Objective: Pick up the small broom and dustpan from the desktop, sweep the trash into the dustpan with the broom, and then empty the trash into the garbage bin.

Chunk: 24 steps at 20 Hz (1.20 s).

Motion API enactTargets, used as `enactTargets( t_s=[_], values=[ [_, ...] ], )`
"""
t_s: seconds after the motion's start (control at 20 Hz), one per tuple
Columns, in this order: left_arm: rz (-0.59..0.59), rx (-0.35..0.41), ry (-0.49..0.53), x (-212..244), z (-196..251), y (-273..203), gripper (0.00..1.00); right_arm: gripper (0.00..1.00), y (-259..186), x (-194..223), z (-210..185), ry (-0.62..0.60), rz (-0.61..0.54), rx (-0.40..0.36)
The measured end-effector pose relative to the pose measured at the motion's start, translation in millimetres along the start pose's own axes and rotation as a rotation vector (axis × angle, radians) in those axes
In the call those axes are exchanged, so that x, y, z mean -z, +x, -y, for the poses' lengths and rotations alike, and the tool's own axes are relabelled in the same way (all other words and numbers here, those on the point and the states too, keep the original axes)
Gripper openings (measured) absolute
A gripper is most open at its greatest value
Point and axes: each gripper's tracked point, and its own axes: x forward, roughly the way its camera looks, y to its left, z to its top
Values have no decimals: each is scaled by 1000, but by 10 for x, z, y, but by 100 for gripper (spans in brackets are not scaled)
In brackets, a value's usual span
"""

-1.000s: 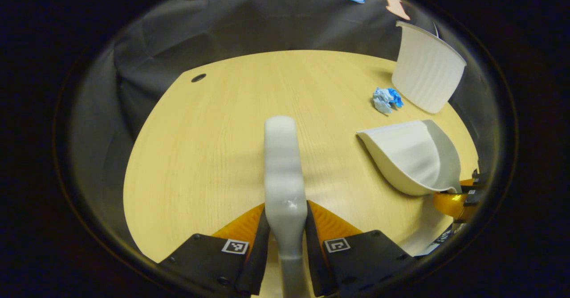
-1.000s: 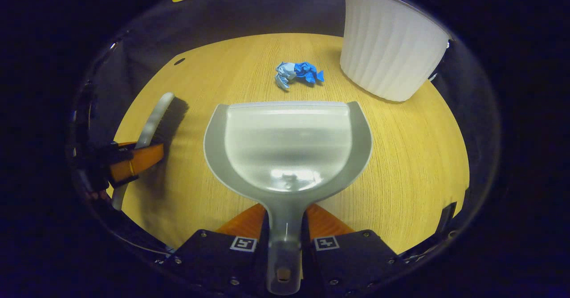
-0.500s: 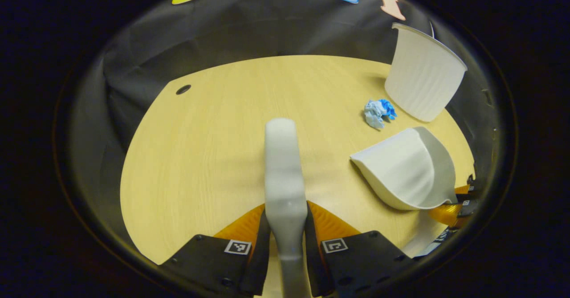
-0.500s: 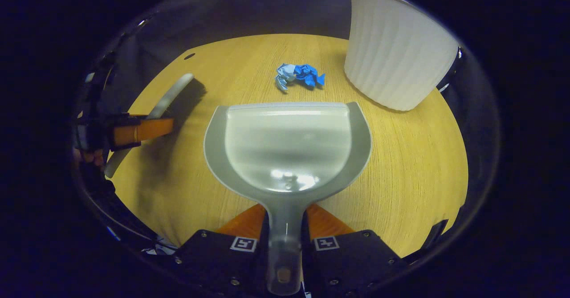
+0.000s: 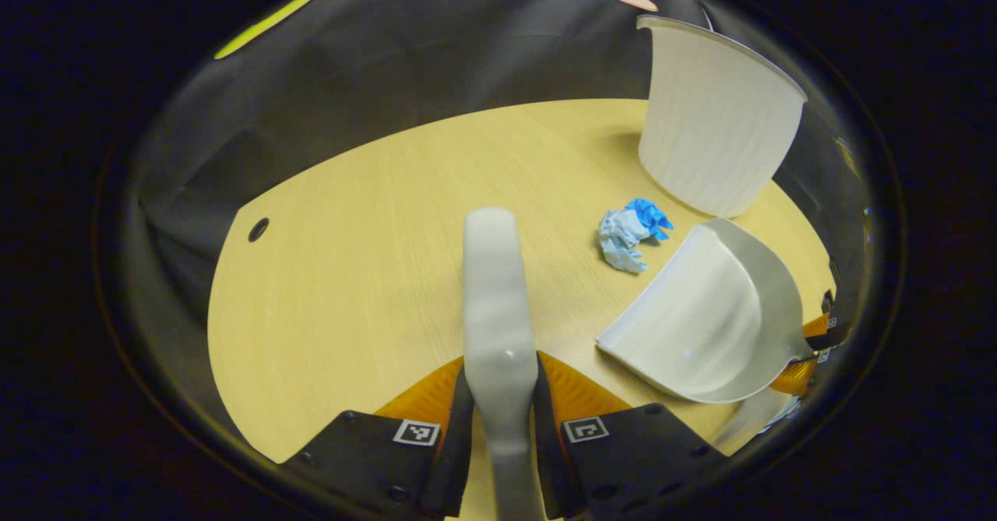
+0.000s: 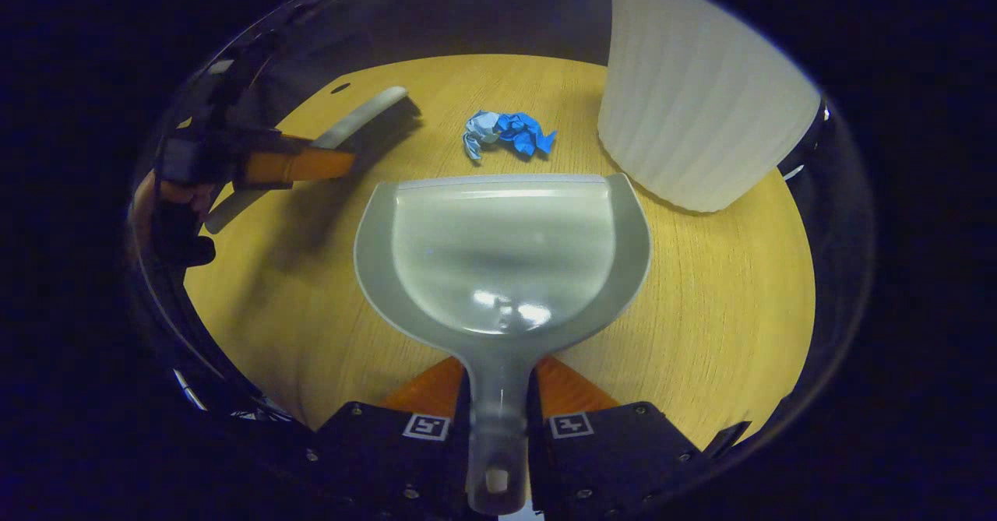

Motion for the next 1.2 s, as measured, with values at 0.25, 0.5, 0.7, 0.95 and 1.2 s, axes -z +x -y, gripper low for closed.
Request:
enactTargets(
  t_s=[0.25,0.5,0.7,0.95,1.2],
  values=[
    [-26,59,100,-267,120,293,43,32,20,17,97,-3,-33,-24],
    [-31,134,246,-496,369,506,43,32,26,15,144,-20,-44,-36],
    [-28,227,346,-536,644,678,43,32,20,-8,160,-9,-42,-47],
    [-39,351,418,-485,893,618,43,32,-136,-114,12,-7,-42,-57],
    [-55,427,402,-356,1178,428,45,32,-244,-300,-18,-4,-41,-62]
  ],
)
